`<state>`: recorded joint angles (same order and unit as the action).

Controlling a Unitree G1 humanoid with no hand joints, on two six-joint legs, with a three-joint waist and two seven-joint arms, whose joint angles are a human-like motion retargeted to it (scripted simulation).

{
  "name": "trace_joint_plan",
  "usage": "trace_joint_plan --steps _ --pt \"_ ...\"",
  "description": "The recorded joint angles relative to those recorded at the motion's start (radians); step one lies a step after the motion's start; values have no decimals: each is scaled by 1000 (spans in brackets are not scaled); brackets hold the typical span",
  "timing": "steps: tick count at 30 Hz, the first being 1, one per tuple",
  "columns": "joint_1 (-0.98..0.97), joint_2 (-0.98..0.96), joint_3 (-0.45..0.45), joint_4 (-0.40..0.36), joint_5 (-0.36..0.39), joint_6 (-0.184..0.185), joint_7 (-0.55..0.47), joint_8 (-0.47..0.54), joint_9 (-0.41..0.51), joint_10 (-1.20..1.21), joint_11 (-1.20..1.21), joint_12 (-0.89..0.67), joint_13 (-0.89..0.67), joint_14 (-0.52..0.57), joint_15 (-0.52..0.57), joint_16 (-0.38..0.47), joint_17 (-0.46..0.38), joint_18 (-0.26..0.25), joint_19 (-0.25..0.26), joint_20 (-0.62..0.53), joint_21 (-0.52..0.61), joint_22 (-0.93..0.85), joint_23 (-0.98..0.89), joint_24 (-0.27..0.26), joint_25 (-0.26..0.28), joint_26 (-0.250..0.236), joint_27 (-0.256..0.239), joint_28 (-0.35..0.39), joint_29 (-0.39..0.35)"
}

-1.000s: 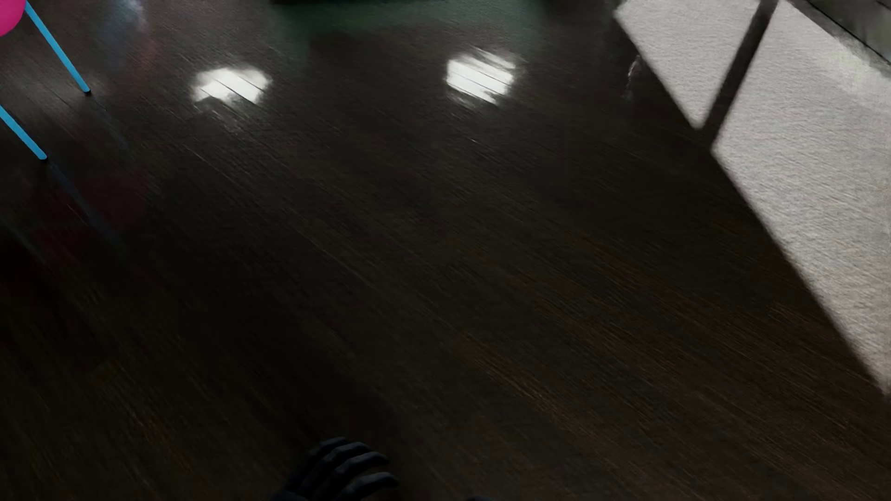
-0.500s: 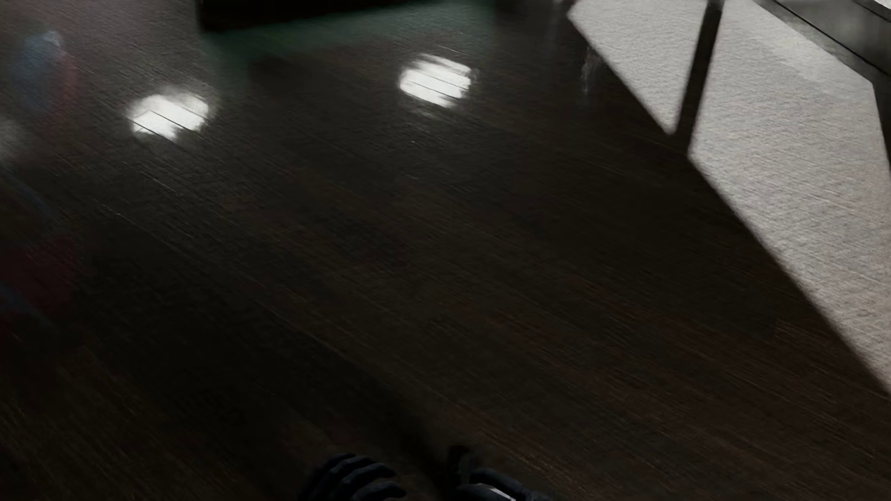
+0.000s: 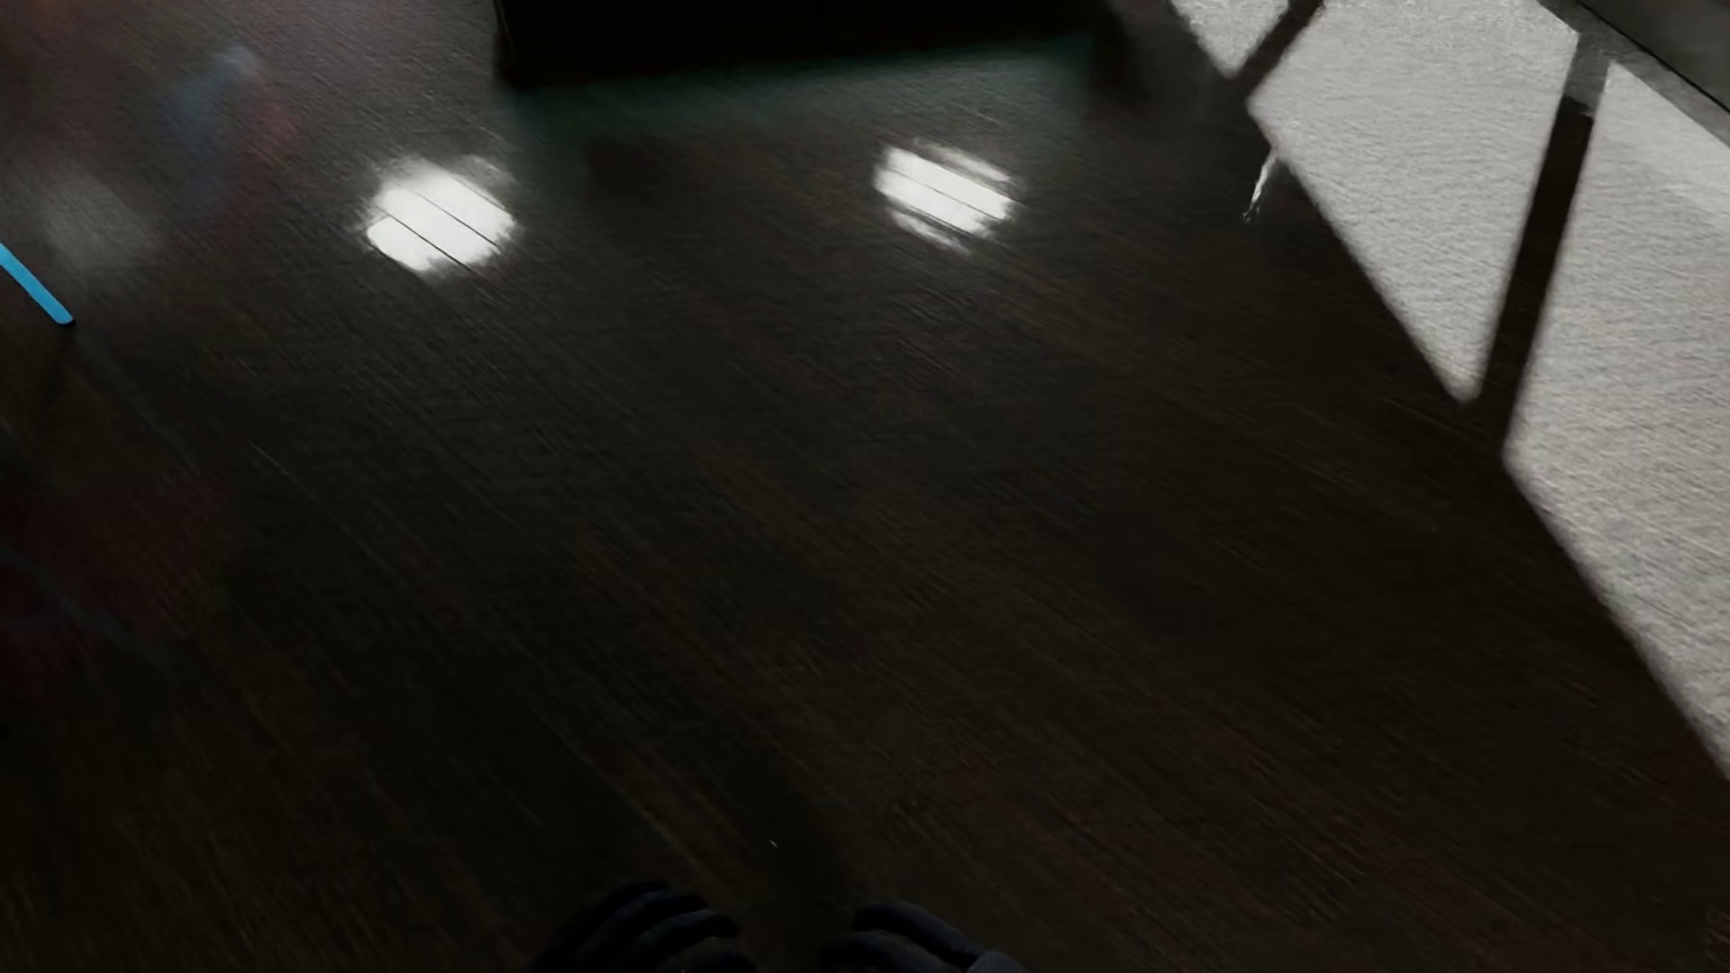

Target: Walk towards the sofa

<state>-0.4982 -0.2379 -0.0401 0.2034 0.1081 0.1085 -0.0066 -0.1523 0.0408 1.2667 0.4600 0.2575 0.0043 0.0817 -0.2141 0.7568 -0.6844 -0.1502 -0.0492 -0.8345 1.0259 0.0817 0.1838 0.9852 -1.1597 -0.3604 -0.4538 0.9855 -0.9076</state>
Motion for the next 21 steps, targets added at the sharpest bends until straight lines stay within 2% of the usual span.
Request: trace_joint_plan --steps 1,2,3,4,6,7,8,9,10,11,13,14,15,17,18,19,20,21 --pt "-54 31 7 1 3 2 1 -2 0 -59 1 14 -10 -81 -21 3 -3 44 4 14 28 -11 17 15 11 7 6 0 0" --pt "-93 61 15 -5 2 -1 4 0 -1 -165 -4 28 -15 -142 -39 4 -9 40 8 25 61 -22 27 28 25 16 17 0 5" --pt "-120 88 24 -18 -1 -7 7 5 -3 -310 -15 32 -15 -177 -52 -11 -12 60 12 41 79 -21 35 39 33 19 21 0 11" --pt "-130 114 32 -36 -8 -17 7 14 -8 -492 -35 42 -23 -174 -60 -33 -15 71 16 65 94 -26 40 46 40 18 25 -1 12" --pt "-101 176 46 -87 -25 -44 -47 34 -21 -907 -98 65 -40 -114 -70 -79 -22 58 25 110 123 -23 45 56 43 12 42 0 -6" --pt "-89 211 50 -103 -31 -59 -70 43 -27 -1035 -126 73 -46 -117 -83 -95 -26 -1 30 129 138 -18 48 68 51 7 53 0 -10" --pt "-93 246 51 -107 -39 -72 -60 49 -31 -1036 -144 75 -48 -39 -94 -111 -29 -14 37 146 149 -18 50 85 69 -3 61 0 -7" --pt "-108 278 53 -112 -48 -86 -43 53 -35 -969 -146 72 -46 30 -106 -127 -30 13 47 162 149 -31 52 94 90 -18 66 -1 -1" --pt "-119 308 55 -129 -62 -102 -38 52 -40 -890 -142 66 -41 31 -106 -142 -28 46 49 172 135 -59 55 89 96 -35 67 0 -4" --pt "-112 338 57 -148 -79 -123 -34 47 -46 -835 -125 65 -33 1 -67 -153 -18 72 43 180 108 -89 64 73 71 -48 65 0 -27" --pt "-51 350 60 -176 -122 -168 -2 52 -63 -834 -80 74 -41 -63 90 -158 4 94 27 197 90 -110 95 52 17 -52 65 0 -76" --pt "-12 325 62 -182 -146 -189 22 63 -70 -862 -26 82 -50 -78 189 -164 6 102 27 208 107 -100 111 59 21 -49 60 0 -78" --pt "22 284 65 -185 -172 -207 48 64 -75 -881 60 88 -70 -96 280 -176 -9 110 21 219 150 -85 128 70 47 -48 57 0 -78" --pt "71 157 72 -199 -261 -237 105 52 -75 -869 317 105 -103 -153 443 -204 -61 128 79 229 227 -63 123 91 72 -56 57 0 -55" --pt "91 89 71 -217 -331 -254 134 42 -72 -848 454 108 -131 -188 506 -212 -91 138 109 224 260 -60 100 89 79 -63 58 0 -35" --pt "119 17 66 -237 -363 -271 157 69 -67 -833 580 107 -156 -222 498 -215 -108 148 117 218 282 -63 78 78 78 -70 63 0 -26" --pt "147 -56 63 -258 -346 -284 179 121 -63 -818 675 107 -170 -255 432 -220 -118 157 158 215 292 -69 60 63 72 -78 73 0 -31" --pt "179 -119 61 -274 -328 -292 199 157 -59 -808 728 89 -180 -284 379 -219 -117 163 158 195 291 -74 62 37 64 -66 80 0 -50"
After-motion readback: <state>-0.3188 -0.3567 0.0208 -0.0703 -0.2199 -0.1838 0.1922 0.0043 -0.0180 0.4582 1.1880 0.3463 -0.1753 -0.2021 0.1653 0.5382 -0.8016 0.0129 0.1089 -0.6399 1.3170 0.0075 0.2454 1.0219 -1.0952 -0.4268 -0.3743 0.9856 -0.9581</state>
